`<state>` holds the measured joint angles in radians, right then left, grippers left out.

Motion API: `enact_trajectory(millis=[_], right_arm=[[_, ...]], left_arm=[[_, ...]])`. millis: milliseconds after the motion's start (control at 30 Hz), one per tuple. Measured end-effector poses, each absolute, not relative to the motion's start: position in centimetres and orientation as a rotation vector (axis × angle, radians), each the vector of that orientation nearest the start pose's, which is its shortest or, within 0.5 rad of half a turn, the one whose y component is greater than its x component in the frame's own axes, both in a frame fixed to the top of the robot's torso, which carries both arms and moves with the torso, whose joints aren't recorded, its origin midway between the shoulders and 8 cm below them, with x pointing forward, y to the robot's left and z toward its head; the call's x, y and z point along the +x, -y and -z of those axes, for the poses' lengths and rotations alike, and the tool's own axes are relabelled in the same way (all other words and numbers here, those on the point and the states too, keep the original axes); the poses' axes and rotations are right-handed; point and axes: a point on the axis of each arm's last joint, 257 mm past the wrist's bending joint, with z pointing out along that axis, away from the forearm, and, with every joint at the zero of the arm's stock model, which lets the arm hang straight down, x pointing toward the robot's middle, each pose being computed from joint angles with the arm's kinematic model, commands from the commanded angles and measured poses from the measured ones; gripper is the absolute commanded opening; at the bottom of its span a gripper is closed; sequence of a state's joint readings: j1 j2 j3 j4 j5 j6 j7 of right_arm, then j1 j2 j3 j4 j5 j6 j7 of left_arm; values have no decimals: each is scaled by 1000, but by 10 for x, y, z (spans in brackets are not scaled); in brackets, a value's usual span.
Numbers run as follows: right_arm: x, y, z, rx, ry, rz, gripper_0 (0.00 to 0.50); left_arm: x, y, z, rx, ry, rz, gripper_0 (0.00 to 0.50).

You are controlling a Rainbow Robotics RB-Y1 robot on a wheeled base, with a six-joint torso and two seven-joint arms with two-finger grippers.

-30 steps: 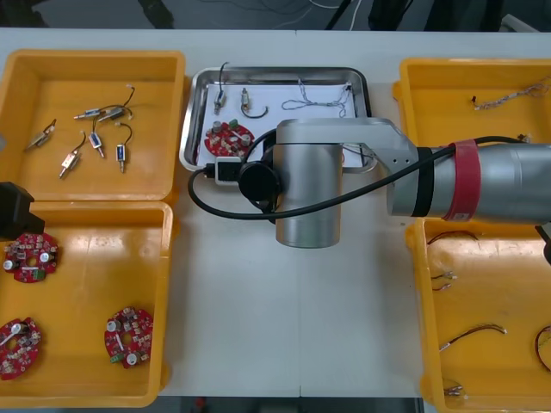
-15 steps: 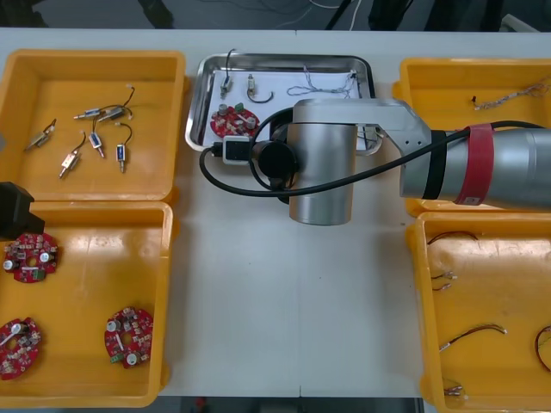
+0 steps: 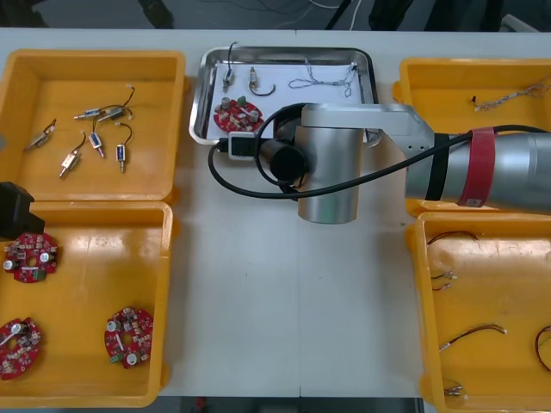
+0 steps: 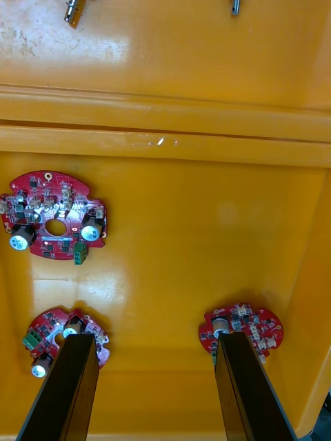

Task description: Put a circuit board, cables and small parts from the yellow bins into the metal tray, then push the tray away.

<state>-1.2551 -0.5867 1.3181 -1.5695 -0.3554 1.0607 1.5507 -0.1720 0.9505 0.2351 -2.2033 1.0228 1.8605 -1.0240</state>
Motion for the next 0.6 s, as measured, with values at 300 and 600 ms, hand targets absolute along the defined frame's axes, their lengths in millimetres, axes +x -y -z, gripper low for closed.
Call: enact_trajectory(millis=[300, 600], right_arm=[[584, 15, 185, -1605, -1559, 681, 0], [584, 24, 196, -1604, -1586, 683, 0]], left_arm=[[365, -359, 152, -129, -2721, 39, 500], [365, -359, 152, -129, -2721, 39, 500]])
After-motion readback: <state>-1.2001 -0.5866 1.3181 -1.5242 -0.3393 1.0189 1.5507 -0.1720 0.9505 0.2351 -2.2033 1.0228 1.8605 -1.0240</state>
